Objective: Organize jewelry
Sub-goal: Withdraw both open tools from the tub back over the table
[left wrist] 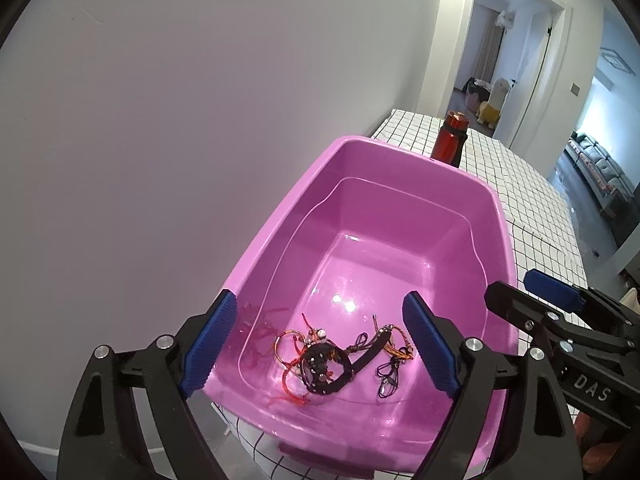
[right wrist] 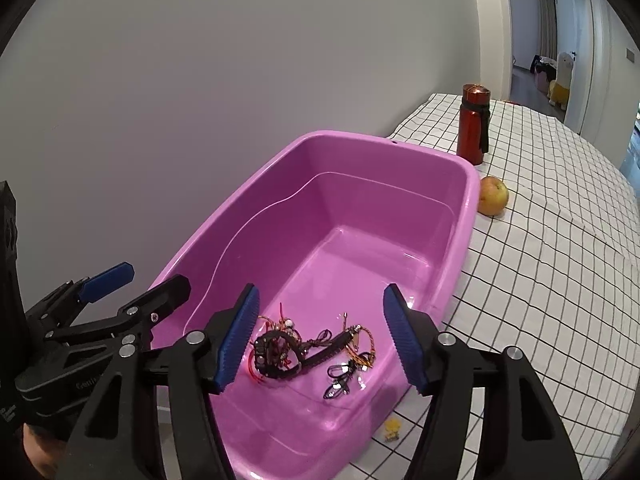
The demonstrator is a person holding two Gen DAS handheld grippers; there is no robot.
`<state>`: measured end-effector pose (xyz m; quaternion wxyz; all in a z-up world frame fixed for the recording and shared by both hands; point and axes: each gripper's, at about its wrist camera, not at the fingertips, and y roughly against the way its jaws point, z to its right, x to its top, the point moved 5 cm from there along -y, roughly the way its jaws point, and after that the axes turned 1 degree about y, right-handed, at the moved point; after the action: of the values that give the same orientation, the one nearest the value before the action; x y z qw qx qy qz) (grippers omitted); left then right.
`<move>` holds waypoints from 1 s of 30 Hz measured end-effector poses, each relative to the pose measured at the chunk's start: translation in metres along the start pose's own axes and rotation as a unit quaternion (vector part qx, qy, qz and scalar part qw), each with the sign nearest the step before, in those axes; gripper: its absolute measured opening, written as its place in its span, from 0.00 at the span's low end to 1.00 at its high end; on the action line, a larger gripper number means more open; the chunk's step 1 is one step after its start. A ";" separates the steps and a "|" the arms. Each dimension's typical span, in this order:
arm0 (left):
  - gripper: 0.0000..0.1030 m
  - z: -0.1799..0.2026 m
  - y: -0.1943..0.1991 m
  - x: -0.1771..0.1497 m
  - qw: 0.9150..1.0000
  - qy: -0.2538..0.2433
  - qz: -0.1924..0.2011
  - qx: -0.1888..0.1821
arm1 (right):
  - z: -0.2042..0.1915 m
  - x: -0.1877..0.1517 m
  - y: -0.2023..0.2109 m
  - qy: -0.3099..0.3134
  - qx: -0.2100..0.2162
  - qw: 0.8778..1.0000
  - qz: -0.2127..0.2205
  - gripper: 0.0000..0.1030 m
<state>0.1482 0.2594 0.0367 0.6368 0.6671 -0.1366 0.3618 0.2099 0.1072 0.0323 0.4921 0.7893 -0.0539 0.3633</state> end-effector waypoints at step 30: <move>0.89 0.136 0.081 -0.087 0.999 -0.045 0.018 -0.022 | 0.100 -0.112 0.148 -0.037 -0.036 0.997 0.049 0.68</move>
<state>0.0771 0.0940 0.0496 0.6377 0.6660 -0.1856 0.3397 0.1151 -0.0805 0.0464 0.4999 0.7803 -0.1238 0.3549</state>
